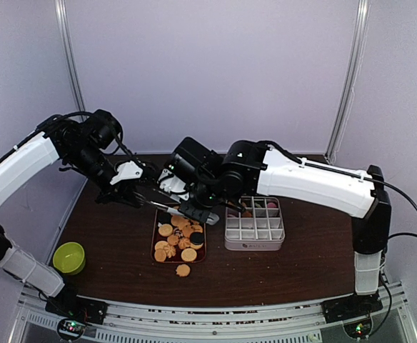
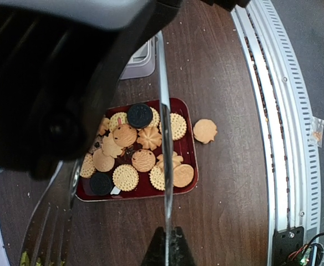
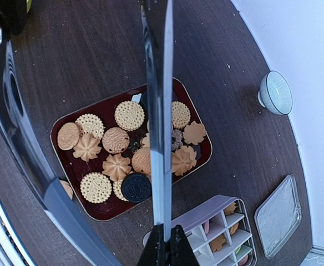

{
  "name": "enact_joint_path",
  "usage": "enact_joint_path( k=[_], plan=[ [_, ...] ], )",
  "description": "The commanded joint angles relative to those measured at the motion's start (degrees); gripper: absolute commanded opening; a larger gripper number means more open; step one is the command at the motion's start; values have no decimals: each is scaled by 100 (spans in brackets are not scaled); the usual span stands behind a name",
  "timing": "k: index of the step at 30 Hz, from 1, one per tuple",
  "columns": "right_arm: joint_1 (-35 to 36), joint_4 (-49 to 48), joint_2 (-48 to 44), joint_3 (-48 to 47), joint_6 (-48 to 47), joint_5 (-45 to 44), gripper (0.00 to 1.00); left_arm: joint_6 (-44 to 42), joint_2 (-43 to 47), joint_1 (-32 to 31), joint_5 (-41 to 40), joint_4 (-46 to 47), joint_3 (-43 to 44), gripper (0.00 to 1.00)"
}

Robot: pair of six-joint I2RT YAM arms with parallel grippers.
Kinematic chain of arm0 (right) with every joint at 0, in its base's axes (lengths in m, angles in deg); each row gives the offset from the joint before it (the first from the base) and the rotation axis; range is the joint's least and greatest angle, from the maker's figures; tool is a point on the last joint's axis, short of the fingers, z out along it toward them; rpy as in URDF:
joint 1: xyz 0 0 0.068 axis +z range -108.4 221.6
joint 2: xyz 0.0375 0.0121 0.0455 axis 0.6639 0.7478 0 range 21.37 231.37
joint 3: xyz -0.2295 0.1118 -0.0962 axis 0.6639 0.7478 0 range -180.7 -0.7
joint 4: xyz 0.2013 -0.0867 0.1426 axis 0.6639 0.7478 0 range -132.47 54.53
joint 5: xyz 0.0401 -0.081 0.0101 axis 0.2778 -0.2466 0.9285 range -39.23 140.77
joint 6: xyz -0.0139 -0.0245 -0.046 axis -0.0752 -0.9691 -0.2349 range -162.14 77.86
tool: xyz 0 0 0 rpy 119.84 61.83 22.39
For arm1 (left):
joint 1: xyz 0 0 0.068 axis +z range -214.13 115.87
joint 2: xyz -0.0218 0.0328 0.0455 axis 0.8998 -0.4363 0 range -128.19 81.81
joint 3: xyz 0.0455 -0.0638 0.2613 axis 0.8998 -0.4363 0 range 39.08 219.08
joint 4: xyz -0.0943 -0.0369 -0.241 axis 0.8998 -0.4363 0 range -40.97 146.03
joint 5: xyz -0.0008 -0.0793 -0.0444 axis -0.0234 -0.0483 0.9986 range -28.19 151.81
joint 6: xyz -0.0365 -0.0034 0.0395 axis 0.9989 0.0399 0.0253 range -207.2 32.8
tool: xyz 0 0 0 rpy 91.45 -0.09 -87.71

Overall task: Pack the cookies
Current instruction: Pass from the right arm to the left, then pass from the left arm to the right

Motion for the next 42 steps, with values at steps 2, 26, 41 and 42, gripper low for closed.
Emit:
enact_joint_path(
  k=[2, 26, 41, 42],
  plan=[
    [14, -407, -127, -71, 62, -260, 14, 328, 103, -17, 356, 371, 52, 0],
    [-2127, -9141, -4315, 6620, 4140, 2994, 100, 4934, -153, 633, 3078, 2870, 809, 0],
    [-2131, -11325, -2606, 5537, 5492, 3868, 99, 5987, 98, 632, 3921, 3788, 273, 0],
    [-2133, -11404, -2553, 5486, 5553, 3902, 98, 5986, 109, 631, 3953, 3797, 250, 0]
  ],
)
